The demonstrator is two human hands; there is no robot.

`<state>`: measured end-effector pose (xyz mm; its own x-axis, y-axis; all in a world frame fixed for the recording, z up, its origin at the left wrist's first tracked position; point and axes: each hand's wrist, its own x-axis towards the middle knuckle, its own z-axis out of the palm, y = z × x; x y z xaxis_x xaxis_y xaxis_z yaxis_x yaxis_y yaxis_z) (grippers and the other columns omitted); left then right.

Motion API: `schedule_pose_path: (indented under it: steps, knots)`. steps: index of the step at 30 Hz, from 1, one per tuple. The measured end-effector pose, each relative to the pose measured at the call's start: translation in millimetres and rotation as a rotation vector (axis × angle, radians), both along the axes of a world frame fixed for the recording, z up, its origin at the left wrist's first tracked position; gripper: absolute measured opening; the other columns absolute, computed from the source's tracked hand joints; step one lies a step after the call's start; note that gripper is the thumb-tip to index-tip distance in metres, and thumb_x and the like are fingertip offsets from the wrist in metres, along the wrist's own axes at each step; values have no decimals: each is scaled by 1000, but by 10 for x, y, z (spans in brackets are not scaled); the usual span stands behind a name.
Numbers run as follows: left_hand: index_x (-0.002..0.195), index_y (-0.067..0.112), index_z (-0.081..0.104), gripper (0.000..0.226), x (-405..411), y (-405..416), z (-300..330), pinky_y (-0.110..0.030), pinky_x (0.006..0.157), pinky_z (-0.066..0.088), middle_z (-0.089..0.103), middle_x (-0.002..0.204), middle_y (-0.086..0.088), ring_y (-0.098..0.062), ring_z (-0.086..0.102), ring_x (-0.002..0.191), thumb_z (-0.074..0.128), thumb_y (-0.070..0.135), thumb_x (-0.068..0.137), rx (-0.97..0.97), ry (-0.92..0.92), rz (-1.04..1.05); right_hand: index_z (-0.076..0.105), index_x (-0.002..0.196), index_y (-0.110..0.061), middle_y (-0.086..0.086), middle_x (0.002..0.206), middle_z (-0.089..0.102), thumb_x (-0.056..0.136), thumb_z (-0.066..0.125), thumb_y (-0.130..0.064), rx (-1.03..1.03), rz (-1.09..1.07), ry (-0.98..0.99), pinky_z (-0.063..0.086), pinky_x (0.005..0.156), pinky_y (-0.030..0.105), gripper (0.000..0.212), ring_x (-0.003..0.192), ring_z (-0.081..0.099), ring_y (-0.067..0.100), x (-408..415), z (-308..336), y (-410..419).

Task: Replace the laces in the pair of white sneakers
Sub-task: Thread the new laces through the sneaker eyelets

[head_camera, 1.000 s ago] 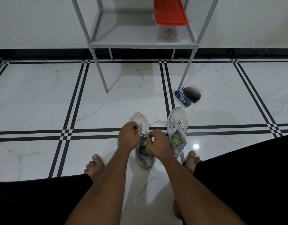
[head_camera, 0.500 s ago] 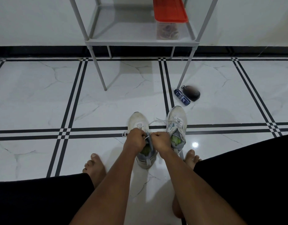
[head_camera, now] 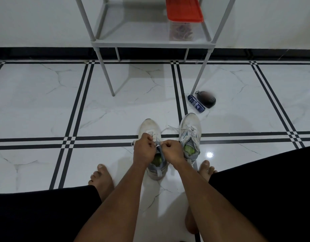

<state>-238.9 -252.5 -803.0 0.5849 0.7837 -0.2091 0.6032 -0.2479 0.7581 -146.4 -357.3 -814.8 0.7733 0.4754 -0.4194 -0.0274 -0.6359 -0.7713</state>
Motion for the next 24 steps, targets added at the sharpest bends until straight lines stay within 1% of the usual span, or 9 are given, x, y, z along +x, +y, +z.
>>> schedule_pose_path:
  steps: [2, 5, 8, 11, 14, 17, 19, 21, 24]
  knots:
    - [98, 23, 58, 15, 7, 0, 1, -36, 75, 57, 66, 78, 6, -19, 67, 79, 64, 10, 92, 24, 13, -54, 75, 77, -11, 0, 70, 72, 97, 65, -23, -17, 56, -36, 51, 67, 31, 25, 67, 65, 15, 20, 40, 9]
    - [99, 21, 56, 16, 26, 9, 28, -41, 71, 57, 69, 81, -2, -26, 67, 78, 60, 7, 91, 46, 45, -144, 79, 82, -18, -4, 77, 77, 99, 67, -29, -19, 93, -50, 54, 75, 31, 24, 78, 71, 13, 30, 73, 18]
    - [96, 18, 59, 24, 33, 18, 60, -34, 73, 54, 68, 76, 1, -19, 66, 77, 64, -2, 84, -58, 29, -96, 74, 71, -18, -7, 65, 71, 98, 67, -30, -34, 84, 5, 50, 67, 30, 30, 68, 66, 12, 55, 106, 28]
    - [97, 16, 63, 29, 0, 19, 42, -26, 75, 50, 65, 73, 6, -12, 64, 74, 66, -7, 79, -146, -24, -27, 58, 57, -19, -2, 54, 52, 98, 63, -38, -62, -2, 110, 40, 63, 33, 45, 58, 50, 16, 65, 133, 64]
    - [111, 17, 59, 39, -24, 1, 68, -31, 81, 55, 65, 92, 1, -16, 65, 85, 65, -4, 80, -114, -66, -7, 64, 58, -10, 5, 57, 59, 88, 67, -50, -36, -28, 179, 50, 64, 44, 49, 60, 56, 21, 71, 56, 96]
    - [125, 17, 53, 49, -34, 6, 103, -32, 86, 51, 54, 113, -4, -19, 57, 99, 65, -3, 81, -81, -84, 40, 78, 72, -8, 8, 74, 77, 80, 78, -41, -20, -100, 261, 63, 81, 48, 34, 80, 76, 26, 59, 99, 152]
    - [123, 18, 52, 47, -86, 21, 81, -37, 86, 52, 52, 118, -4, -22, 57, 102, 74, 6, 83, -18, -26, 66, 81, 71, -15, 2, 78, 80, 85, 82, -27, 18, -134, 335, 64, 83, 41, 18, 86, 76, 24, 56, 170, 169]
    - [114, 20, 57, 38, -155, 36, 6, -41, 82, 53, 56, 114, -3, -24, 59, 98, 81, 27, 85, 195, 130, 76, 82, 73, -17, 0, 80, 80, 87, 83, -20, 39, -123, 350, 62, 80, 36, 14, 85, 75, 21, 72, 170, 186]
    - [91, 18, 61, 35, -253, -22, -53, -36, 70, 46, 66, 94, -5, -29, 63, 88, 68, 52, 95, 185, 249, 100, 76, 62, -17, -3, 72, 76, 87, 77, -18, -28, -26, 226, 60, 78, 36, 26, 78, 72, 18, 94, 177, 226]
